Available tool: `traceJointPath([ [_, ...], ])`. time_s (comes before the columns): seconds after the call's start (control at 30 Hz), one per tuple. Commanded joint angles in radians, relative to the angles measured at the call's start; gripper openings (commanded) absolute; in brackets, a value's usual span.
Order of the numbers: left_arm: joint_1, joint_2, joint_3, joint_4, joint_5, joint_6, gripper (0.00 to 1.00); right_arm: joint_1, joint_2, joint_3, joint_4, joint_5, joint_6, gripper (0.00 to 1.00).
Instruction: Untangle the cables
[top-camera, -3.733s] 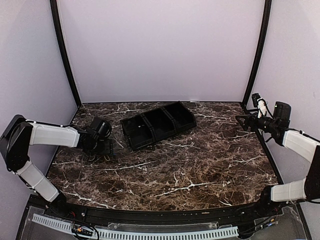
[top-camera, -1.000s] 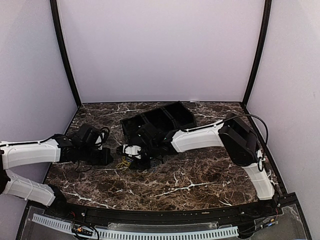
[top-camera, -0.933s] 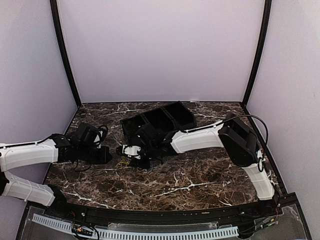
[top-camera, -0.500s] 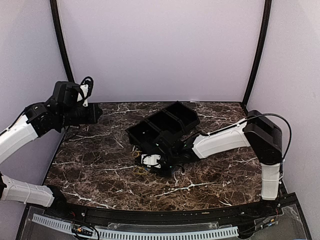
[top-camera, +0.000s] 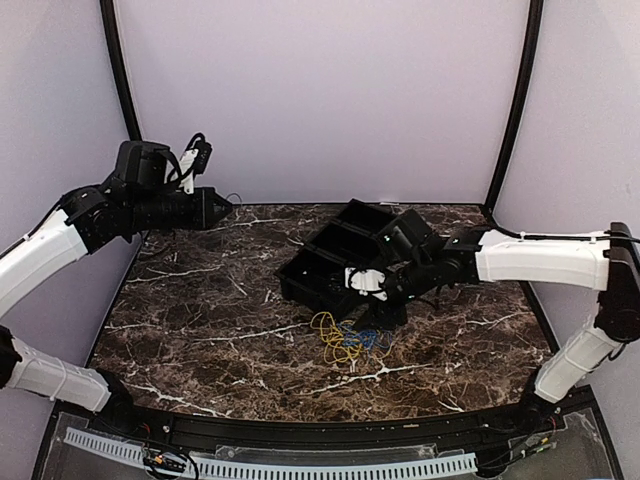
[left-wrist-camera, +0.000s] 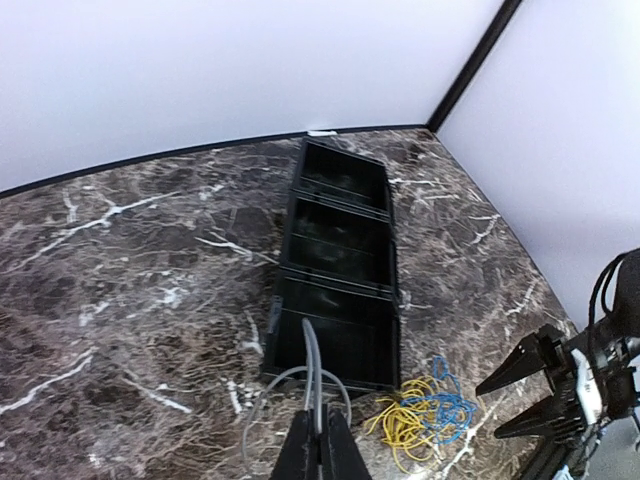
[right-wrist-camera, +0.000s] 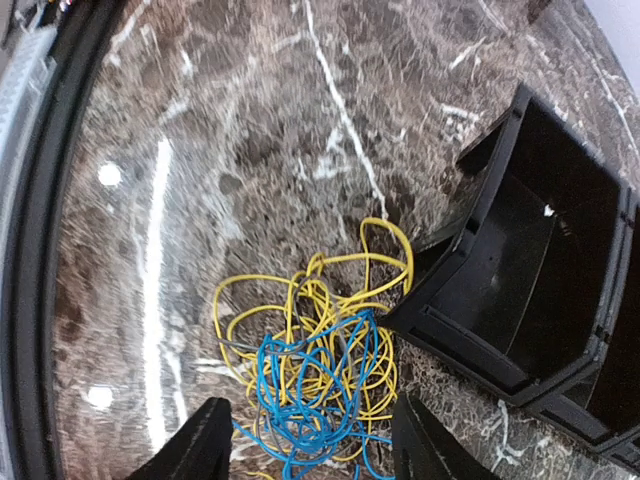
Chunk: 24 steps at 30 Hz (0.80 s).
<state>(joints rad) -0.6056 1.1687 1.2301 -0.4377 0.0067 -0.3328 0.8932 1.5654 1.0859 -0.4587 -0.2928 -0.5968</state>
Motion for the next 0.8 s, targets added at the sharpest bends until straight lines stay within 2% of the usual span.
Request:
traceJointPath([
  [0.0,0.003,0.057,0.038,0.123,0.25,-0.025,0.0,-0.036,-0.11,0.101,-0.135,-0.186,-0.03,0.59],
  [0.1,0.002,0.076,0.014,0.206,0.317,-0.063,0.0,-0.087,-0.113,0.153,-0.116,-0.216,0.017,0.61],
  [0.27,-0.012,0.131,-0.022,0.385,0.423,-0.139,0.0,-0.158,-0.059,0.225,0.044,-0.186,0.188,0.61],
  [0.43,-0.074,0.231,0.002,0.428,0.473,-0.119,0.0,-0.235,-0.001,0.317,0.137,-0.327,0.341,0.6],
  [0.6,-0.143,0.316,0.053,0.43,0.47,-0.093,0.0,-0.246,0.028,0.355,0.146,-0.388,0.341,0.61],
  [0.77,-0.166,0.371,0.081,0.427,0.479,-0.089,0.0,-0.246,0.03,0.358,0.122,-0.424,0.322,0.62],
])
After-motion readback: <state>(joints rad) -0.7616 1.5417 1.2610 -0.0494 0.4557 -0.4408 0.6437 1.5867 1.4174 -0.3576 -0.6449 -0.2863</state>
